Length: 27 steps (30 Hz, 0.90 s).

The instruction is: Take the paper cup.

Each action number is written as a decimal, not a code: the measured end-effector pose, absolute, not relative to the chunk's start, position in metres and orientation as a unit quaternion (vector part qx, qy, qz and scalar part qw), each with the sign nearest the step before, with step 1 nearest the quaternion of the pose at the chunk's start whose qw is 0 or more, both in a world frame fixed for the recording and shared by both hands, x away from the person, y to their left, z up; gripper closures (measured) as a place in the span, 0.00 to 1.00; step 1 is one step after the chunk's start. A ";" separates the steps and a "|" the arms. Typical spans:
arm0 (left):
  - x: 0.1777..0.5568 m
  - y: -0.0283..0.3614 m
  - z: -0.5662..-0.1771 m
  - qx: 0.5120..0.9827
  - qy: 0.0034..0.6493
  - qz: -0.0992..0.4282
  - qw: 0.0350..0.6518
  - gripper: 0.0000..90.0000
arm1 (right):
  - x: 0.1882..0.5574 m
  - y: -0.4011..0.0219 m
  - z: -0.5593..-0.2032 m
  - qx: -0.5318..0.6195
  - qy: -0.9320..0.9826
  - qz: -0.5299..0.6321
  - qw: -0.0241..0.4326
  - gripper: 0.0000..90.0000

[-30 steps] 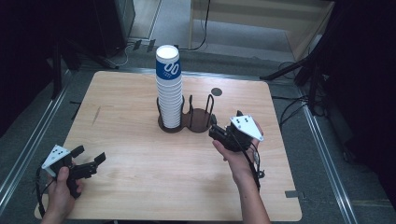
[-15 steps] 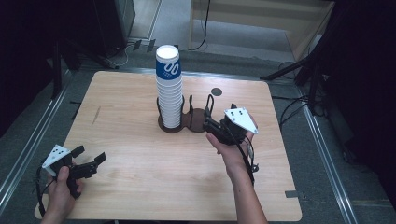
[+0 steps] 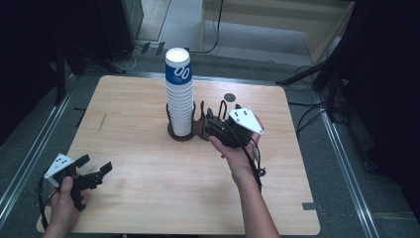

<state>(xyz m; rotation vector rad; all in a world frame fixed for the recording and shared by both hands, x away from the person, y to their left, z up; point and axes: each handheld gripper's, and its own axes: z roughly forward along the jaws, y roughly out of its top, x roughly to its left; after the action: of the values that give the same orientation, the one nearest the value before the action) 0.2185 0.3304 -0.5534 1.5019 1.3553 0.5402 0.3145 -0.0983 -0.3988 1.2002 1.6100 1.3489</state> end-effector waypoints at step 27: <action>0.220 0.331 -0.554 0.620 0.562 0.218 0.503 0.01 | 0.322 -0.055 -0.383 0.428 0.638 0.542 0.342 0.16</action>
<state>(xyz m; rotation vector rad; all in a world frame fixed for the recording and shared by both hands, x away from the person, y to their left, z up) 0.2199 0.3308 -0.5538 1.4978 1.3573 0.5260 0.3217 -0.0548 -0.3833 1.1121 1.6593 1.4089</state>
